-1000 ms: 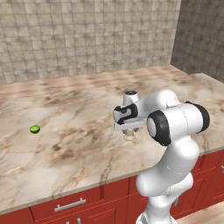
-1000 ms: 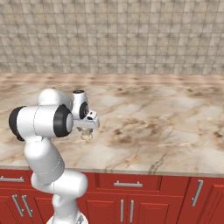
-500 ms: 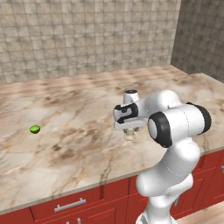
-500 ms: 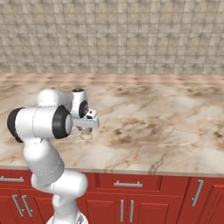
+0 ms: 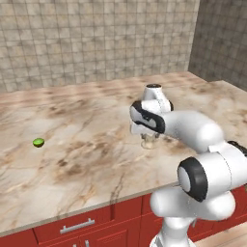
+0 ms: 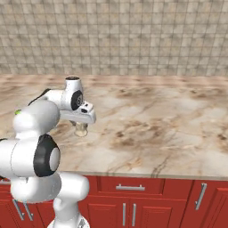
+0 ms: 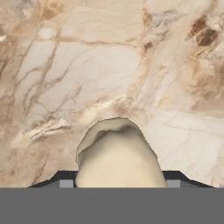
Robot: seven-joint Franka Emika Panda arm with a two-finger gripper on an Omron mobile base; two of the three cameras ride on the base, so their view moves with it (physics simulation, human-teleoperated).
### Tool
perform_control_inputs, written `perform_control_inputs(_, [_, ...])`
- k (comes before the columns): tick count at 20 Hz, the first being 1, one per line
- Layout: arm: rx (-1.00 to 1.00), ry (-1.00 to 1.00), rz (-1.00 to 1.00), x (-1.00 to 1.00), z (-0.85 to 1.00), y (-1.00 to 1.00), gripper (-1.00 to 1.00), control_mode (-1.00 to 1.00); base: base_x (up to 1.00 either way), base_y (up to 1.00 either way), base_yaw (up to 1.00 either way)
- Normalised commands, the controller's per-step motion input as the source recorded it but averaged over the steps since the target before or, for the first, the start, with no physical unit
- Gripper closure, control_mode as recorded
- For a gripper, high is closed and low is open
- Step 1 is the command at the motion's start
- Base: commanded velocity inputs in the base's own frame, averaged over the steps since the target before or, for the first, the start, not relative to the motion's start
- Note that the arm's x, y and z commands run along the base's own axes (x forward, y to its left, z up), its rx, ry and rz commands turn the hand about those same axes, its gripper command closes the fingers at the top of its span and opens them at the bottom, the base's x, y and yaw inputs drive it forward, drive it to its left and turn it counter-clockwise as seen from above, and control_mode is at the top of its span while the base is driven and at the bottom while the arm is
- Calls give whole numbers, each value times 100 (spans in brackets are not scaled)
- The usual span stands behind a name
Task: Pick the candle and candle from the dining table and place them in the open cabinet. Close the cabinet after placing the objects.
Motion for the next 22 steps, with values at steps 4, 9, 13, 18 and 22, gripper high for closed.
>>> perform_control_inputs(4, [0, -13, -6, -100, 90, 0, 100, -100, 0, 0, 0])
perform_control_inputs(9, [0, -16, -5, -100, 78, 0, 100, -100, 0, 0, 0])
perform_control_inputs(13, [0, -26, -1, -100, 60, 0, 100, -100, 0, 0, 0])
perform_control_inputs(18, [0, -19, 0, -85, 69, 0, 100, -100, 0, 0, 0])
perform_control_inputs(22, [-2, -1, -2, -23, 26, 0, 100, -100, 0, 0, 0])
